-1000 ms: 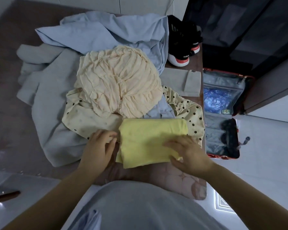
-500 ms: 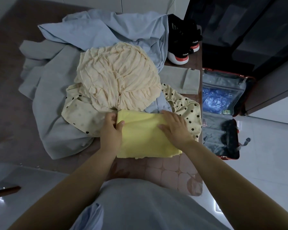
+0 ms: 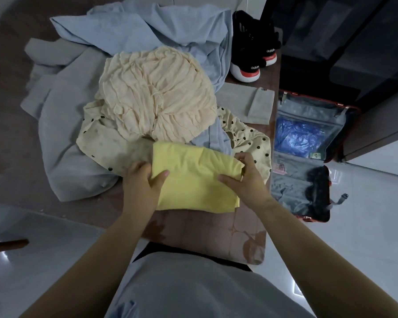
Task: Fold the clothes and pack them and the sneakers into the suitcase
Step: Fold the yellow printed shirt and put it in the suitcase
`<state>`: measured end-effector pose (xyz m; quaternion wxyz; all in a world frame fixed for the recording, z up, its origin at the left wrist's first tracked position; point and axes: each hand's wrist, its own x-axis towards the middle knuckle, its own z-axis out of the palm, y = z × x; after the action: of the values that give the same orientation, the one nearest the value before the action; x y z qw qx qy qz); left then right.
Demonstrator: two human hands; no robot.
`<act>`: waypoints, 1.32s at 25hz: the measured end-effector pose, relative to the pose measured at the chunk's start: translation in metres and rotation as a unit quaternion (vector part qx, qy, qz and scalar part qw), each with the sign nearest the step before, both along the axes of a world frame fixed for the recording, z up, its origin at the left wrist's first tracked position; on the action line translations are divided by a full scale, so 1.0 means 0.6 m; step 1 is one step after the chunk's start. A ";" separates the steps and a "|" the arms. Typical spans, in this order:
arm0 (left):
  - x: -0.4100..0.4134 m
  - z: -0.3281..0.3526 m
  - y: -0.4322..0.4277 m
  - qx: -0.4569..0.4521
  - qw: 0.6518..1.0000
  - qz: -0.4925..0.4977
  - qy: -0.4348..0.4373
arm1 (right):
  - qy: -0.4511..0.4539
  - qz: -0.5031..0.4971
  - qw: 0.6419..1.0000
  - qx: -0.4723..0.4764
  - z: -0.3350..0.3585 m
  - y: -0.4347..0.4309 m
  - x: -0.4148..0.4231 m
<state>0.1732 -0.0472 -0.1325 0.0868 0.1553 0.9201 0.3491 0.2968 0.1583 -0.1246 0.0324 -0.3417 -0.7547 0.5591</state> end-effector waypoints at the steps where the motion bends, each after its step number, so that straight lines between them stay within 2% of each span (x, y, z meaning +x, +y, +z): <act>1: 0.010 0.016 -0.001 0.017 1.000 -0.005 0.016 | 0.012 -0.028 0.999 -0.020 0.006 -0.009 0.006; 3: 0.032 0.039 0.004 0.060 0.997 -0.034 -0.027 | 0.018 -0.072 0.994 -0.078 0.009 -0.027 0.027; 6: 0.042 0.049 0.024 0.060 0.993 -0.075 -0.072 | 0.021 -0.143 0.973 -0.178 0.014 -0.045 0.061; 11: 0.058 0.047 0.129 0.043 0.984 -0.132 -0.114 | 0.002 -0.278 0.930 -0.240 0.025 0.009 0.128; 16: 0.154 0.037 0.258 0.056 0.977 -0.132 -0.157 | 0.055 -0.318 0.871 -0.371 0.018 0.120 0.250; 18: 0.206 0.017 0.329 0.054 0.978 -0.127 -0.156 | 0.079 -0.316 0.859 -0.395 0.004 0.184 0.305; 20: 0.270 -0.004 0.416 0.055 0.980 -0.113 -0.156 | 0.060 -0.304 0.871 -0.382 -0.017 0.269 0.366; 25: 0.374 -0.061 0.567 0.047 0.974 -0.062 -0.212 | -0.013 -0.264 0.923 -0.281 -0.052 0.450 0.445; 29: 0.387 -0.090 0.665 0.000 0.976 -0.047 -0.215 | -0.059 -0.240 0.934 -0.260 -0.101 0.556 0.455; 33: 0.367 -0.181 0.762 -0.060 0.959 -0.071 -0.267 | -0.087 -0.239 0.934 -0.250 -0.181 0.631 0.443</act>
<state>0.3936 0.4101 -0.2409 0.3630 0.1161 0.8694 0.3146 0.5625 0.5369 -0.2330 0.0131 -0.5558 -0.4869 0.6736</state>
